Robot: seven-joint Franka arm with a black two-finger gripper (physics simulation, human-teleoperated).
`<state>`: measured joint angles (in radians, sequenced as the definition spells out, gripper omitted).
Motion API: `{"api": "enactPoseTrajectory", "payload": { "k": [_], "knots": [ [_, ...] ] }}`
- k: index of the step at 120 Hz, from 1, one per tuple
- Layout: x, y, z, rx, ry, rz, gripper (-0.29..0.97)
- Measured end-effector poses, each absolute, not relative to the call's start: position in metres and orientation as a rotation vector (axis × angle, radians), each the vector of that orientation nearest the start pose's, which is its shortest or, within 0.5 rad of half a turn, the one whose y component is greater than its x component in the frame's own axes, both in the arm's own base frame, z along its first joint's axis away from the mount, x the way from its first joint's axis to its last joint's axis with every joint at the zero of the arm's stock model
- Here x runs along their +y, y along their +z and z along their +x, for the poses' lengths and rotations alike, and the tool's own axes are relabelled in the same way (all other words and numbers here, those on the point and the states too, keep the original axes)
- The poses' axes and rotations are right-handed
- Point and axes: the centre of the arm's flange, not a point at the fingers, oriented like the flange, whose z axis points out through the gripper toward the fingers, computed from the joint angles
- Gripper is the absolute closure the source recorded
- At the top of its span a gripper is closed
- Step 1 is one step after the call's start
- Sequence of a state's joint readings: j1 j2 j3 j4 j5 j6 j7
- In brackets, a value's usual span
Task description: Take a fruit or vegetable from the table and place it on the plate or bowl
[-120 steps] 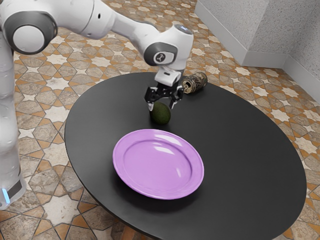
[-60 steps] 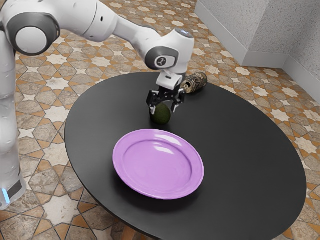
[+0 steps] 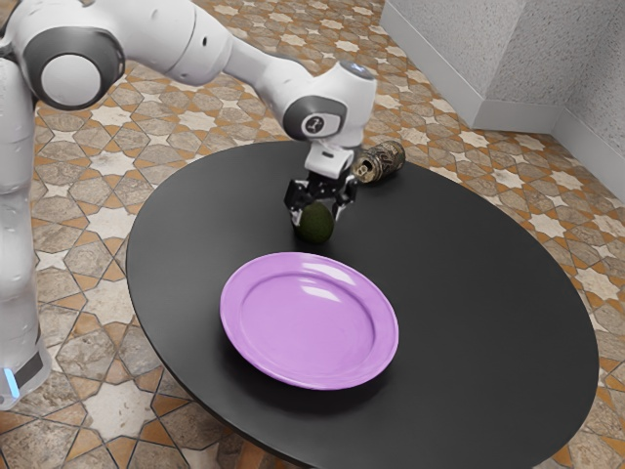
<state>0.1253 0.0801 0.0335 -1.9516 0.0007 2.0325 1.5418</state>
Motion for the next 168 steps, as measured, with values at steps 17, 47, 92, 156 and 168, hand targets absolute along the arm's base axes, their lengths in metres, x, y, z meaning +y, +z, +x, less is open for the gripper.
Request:
{"api": "enactPoseTrajectory", "payload": {
  "k": [17, 47, 92, 156, 168],
  "knots": [
    [0.097, 0.435, 0.569, 1.985, 0.003, -2.431, 0.01],
    [0.094, 0.428, 0.572, 1.983, -0.009, -2.448, 0.19],
    [0.095, 0.432, 0.575, 1.948, -0.058, -2.465, 0.49],
    [0.089, 0.496, 0.557, 1.876, -0.139, -2.448, 0.48],
    [0.076, 0.517, 0.550, 1.873, -0.157, -2.426, 0.48]
  ]
}}
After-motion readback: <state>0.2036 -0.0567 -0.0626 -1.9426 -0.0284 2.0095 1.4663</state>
